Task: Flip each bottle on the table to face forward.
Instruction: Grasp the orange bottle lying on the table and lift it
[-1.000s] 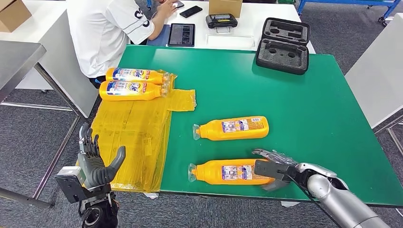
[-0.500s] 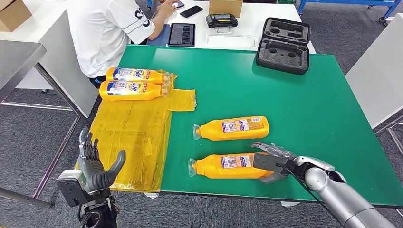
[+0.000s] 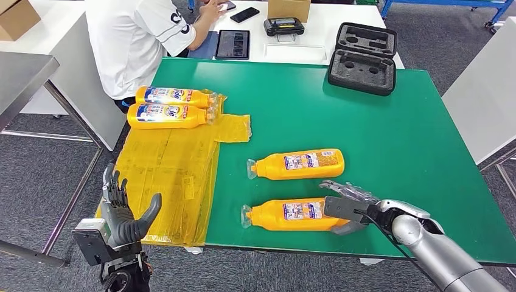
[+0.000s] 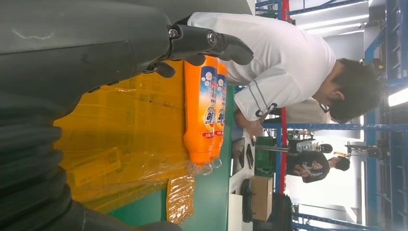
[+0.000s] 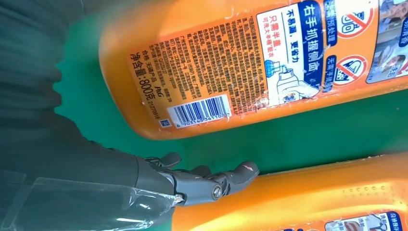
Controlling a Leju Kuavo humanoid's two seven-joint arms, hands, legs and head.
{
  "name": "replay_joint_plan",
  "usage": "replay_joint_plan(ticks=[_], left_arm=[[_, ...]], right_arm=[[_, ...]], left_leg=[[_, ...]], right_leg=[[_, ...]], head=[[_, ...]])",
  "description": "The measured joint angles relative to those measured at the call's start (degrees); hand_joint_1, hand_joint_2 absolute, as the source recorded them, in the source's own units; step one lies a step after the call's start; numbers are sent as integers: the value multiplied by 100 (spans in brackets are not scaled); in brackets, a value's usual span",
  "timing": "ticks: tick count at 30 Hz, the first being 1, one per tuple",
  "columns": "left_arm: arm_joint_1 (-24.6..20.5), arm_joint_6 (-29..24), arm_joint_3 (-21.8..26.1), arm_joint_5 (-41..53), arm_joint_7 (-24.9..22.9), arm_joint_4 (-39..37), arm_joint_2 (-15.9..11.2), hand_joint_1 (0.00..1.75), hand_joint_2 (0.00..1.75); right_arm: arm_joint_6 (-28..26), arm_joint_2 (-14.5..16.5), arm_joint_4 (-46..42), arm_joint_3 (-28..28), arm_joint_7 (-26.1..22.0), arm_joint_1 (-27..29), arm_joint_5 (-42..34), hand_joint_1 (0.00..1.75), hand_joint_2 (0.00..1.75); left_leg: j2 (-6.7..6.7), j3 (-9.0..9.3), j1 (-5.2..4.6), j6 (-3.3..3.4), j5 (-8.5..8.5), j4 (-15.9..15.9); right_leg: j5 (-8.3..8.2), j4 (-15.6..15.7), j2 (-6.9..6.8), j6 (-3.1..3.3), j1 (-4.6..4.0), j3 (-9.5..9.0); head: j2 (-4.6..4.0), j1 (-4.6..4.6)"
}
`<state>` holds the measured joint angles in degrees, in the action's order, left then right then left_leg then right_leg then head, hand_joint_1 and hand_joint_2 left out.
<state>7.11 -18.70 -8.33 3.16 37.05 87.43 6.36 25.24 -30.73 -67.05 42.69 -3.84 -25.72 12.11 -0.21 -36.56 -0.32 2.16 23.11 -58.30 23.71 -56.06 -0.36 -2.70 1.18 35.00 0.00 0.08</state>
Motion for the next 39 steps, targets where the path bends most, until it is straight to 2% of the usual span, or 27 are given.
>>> replay_joint_plan(ticks=[24, 39], left_arm=[[0, -24, 0, -6, -21, 0, 0, 0, 175], [-1, -32, -9, -4, -72, 0, 3, 0, 175]], right_arm=[[107, 30, 4, 162, -50, -66, 49, 0, 175], [76, 230, 265, 383, -82, -178, 293, 0, 175]], left_leg=[[0, 0, 0, 0, -1, 0], [1, 2, 1, 0, -1, 0]], right_leg=[[0, 0, 0, 0, 0, 0], [0, 0, 1, 0, -1, 0]], head=[[0, -1], [0, 1]])
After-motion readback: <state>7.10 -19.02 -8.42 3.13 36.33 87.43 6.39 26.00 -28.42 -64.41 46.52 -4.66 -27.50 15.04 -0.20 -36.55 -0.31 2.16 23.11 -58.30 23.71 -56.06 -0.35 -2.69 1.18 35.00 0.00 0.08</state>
